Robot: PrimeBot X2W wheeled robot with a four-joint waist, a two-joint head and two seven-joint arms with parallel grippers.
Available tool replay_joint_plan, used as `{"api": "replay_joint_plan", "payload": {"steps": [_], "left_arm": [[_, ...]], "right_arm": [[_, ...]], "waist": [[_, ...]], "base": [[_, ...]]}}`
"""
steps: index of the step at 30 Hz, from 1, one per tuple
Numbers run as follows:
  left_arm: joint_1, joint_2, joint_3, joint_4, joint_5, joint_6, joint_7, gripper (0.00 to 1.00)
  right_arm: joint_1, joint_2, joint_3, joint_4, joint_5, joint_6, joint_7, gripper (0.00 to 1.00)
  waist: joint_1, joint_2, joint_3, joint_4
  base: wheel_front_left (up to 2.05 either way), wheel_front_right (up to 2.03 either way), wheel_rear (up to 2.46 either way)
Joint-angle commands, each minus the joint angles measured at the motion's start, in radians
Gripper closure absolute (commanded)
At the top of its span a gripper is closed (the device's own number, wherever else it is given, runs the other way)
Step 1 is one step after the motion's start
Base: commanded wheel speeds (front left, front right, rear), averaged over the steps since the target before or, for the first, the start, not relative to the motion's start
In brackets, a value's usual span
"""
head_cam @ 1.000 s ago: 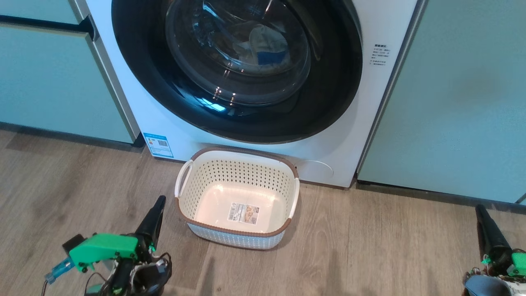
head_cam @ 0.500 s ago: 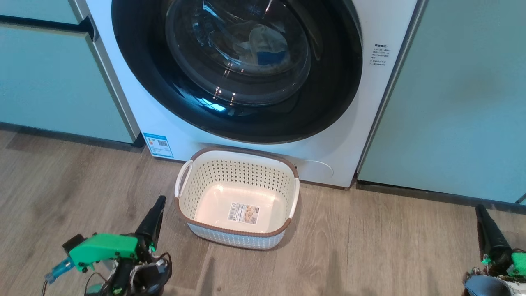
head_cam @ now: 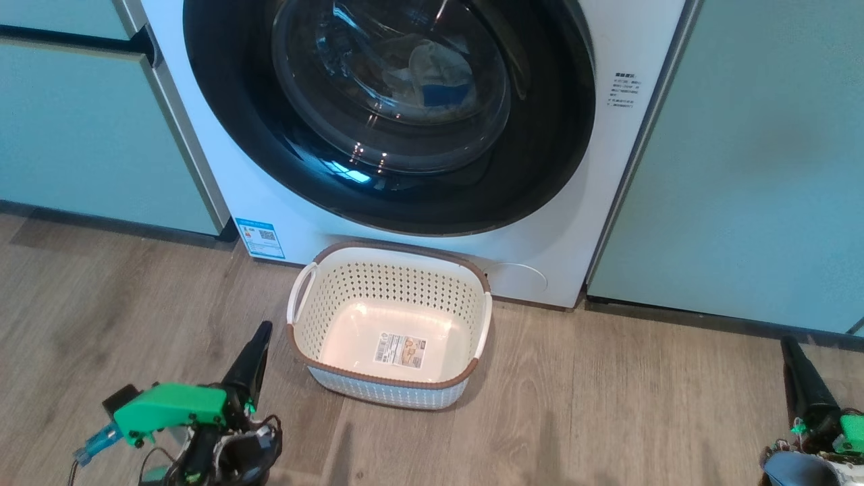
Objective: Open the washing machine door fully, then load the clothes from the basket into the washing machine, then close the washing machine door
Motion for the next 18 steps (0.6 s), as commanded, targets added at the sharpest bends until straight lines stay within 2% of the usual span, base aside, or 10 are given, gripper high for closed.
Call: {"api": "replay_joint_plan", "payload": {"steps": [1,18], "left_arm": [[-0.036,0.007,0.034,-0.036,-0.005,-0.002,0.006,1.00],[-0.036,0.007,0.034,-0.036,-0.005,-0.002,0.006,1.00]], "right_arm": [[-0.055,-0.003,0.016,-0.036,0.007,-0.003,0.006,1.00],[-0.055,-0.003,0.016,-0.036,0.007,-0.003,0.006,1.00]], "waist": [[0.0000,0.0000,0.000,0.000],[0.0000,0.0000,0.000,0.000]], "base": [[0.00,0.00,0.00],[0.00,0.00,0.00]]}}
